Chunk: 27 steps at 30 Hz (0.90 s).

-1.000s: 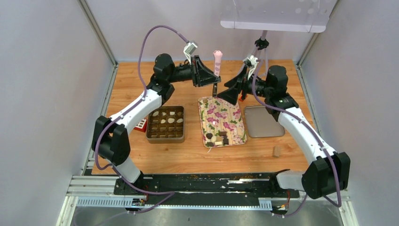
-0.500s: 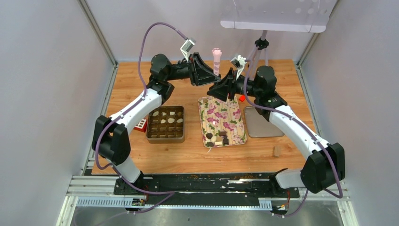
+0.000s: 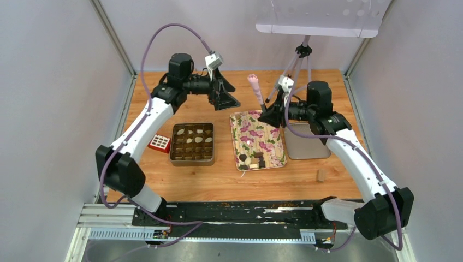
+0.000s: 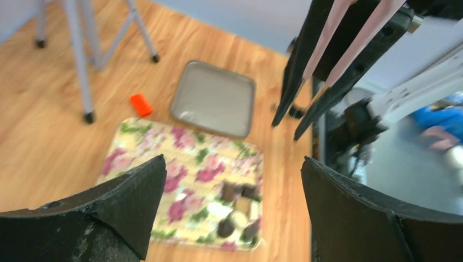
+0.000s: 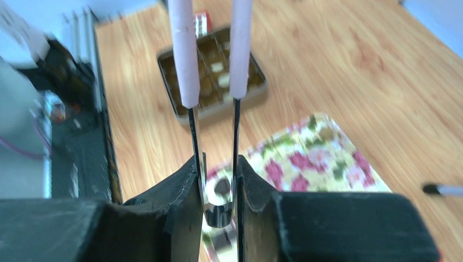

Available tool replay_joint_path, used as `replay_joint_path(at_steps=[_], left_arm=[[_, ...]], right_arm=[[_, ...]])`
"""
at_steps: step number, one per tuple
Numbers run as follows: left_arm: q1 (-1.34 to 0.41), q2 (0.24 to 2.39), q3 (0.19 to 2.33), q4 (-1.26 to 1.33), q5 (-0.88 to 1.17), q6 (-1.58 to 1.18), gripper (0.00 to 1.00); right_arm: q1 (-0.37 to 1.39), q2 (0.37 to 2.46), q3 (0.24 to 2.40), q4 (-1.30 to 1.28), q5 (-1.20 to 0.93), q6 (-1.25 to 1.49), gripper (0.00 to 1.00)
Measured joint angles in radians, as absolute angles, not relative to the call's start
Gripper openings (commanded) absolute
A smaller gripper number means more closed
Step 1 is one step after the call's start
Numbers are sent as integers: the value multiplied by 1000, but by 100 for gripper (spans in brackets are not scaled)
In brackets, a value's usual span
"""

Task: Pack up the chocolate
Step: Adjust the clamp.

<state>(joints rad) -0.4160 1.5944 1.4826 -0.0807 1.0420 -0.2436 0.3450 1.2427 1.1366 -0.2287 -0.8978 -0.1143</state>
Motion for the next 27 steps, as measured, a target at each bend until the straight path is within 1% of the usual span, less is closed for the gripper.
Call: replay_joint_path(at_steps=[3, 6, 9, 13, 17, 23, 27], left_arm=[[-401, 1532, 1557, -414, 985, 94, 100], [-430, 1477, 1636, -631, 926, 308, 100], [-505, 1469, 1756, -808, 859, 478, 99], [-608, 1506, 1844, -986, 805, 621, 90], [-657, 1575, 1844, -1055, 782, 641, 79], [-678, 1638, 1819, -1008, 762, 563, 78], [-692, 1638, 1798, -952, 744, 527, 70]], right_arm=[[337, 1203, 1135, -461, -860, -356, 20], [342, 1192, 1132, -669, -799, -568, 20], [350, 1196, 1132, -838, -714, -730, 20], [353, 1209, 1155, -967, -628, -840, 22], [358, 1210, 1184, -1003, -591, -878, 22], [379, 1210, 1195, -1015, -567, -901, 22], [390, 1210, 1208, -1032, -555, -915, 23]])
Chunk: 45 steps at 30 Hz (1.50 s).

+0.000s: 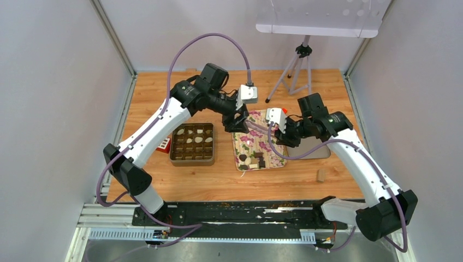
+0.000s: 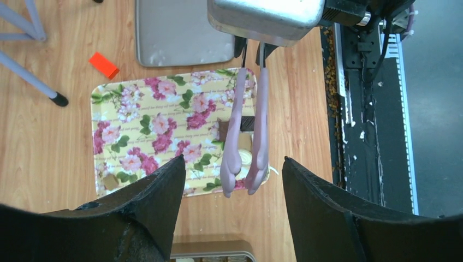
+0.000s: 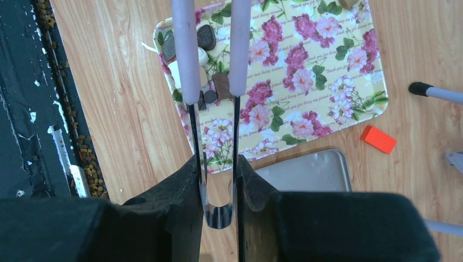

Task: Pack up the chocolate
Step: Adjust the clamp.

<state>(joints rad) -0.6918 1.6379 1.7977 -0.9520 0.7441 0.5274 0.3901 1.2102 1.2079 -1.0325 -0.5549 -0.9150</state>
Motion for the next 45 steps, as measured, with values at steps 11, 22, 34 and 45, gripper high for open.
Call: replay_joint_path(at_steps=[11, 22, 34, 45], left_arm=[[-709, 1687, 1825, -963, 782, 530, 34], [-617, 1689, 1763, -896, 952, 439, 26], [-467, 1607, 1207, 369, 1224, -641, 27], [-451, 1629, 1205, 580, 1243, -831, 25]], right_arm=[[392, 1227, 1245, -1035, -551, -906, 24], [353, 1216, 1253, -987, -715, -789, 74], [279, 1186, 1149, -413, -1107, -153, 69], [277, 1233, 1156, -287, -1185, -21, 67]])
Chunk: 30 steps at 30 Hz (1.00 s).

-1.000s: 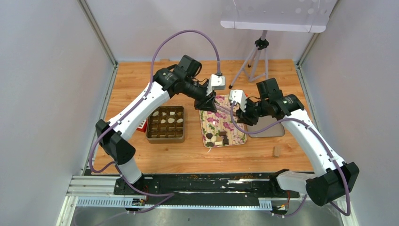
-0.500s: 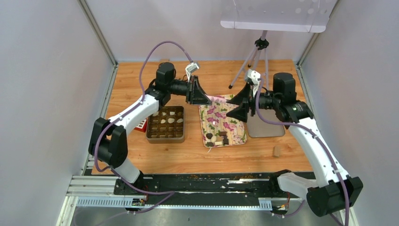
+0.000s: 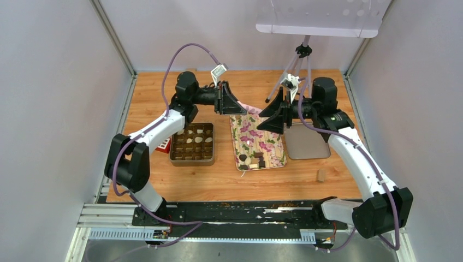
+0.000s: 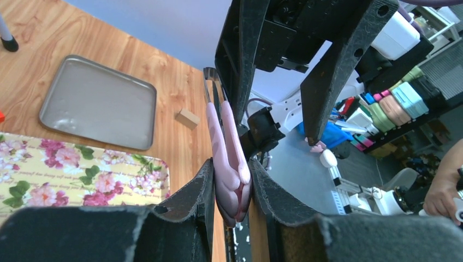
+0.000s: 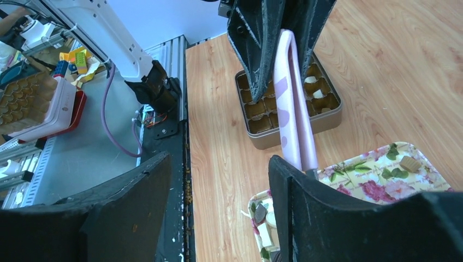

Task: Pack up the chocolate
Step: Adjust the clamp.

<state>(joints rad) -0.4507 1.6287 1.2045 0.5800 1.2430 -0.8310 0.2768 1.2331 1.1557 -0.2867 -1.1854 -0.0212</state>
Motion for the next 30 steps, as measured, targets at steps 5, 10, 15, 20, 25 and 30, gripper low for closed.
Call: replay_joint_path(at_steps=[5, 10, 15, 20, 25, 30], left_arm=[[-451, 1639, 1204, 611, 1254, -872, 25], [-452, 1641, 1204, 648, 1304, -912, 22], [-473, 1639, 1204, 698, 1363, -928, 20], [-474, 1638, 1204, 731, 1390, -939, 21], [-469, 1633, 1204, 752, 1401, -945, 21], [-467, 1633, 1204, 770, 1406, -949, 21]], right_arm=[[233, 1236, 1168, -238, -1204, 39, 66], [184, 1274, 1259, -253, -1248, 46, 65], [167, 1303, 1311, -391, -1246, -57, 65], [167, 1302, 1311, -474, -1236, -122, 71], [167, 1303, 1277, -451, -1261, -93, 71], [167, 1303, 1187, -352, -1319, 59, 73]])
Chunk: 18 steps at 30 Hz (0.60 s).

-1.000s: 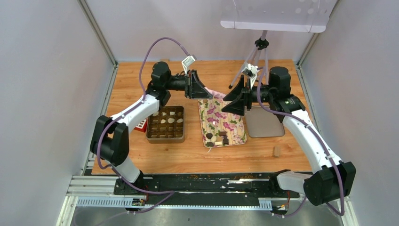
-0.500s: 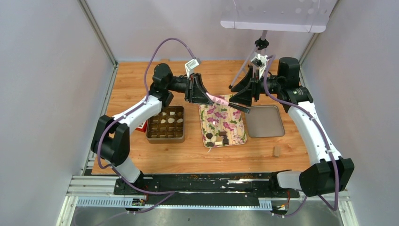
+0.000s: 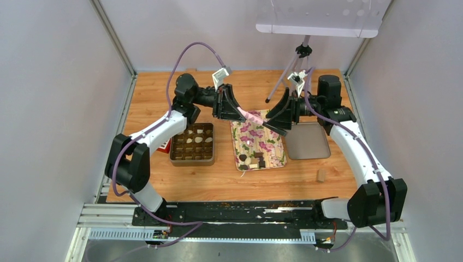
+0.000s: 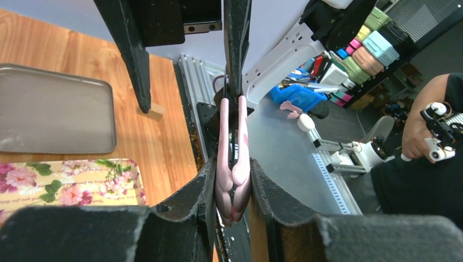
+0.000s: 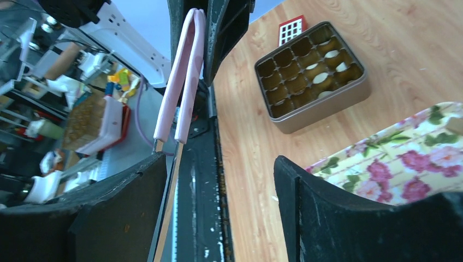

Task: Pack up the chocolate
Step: Adjust the clamp.

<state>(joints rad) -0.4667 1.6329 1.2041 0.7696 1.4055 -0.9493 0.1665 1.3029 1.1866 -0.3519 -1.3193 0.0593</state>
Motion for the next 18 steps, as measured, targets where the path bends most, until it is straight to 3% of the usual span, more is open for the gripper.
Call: replay_joint_path(at_steps=[18], left_arm=[[-464, 1633, 1204, 804, 1401, -967, 20]], right_arm=[[130, 1307, 1189, -160, -1320, 319, 73]])
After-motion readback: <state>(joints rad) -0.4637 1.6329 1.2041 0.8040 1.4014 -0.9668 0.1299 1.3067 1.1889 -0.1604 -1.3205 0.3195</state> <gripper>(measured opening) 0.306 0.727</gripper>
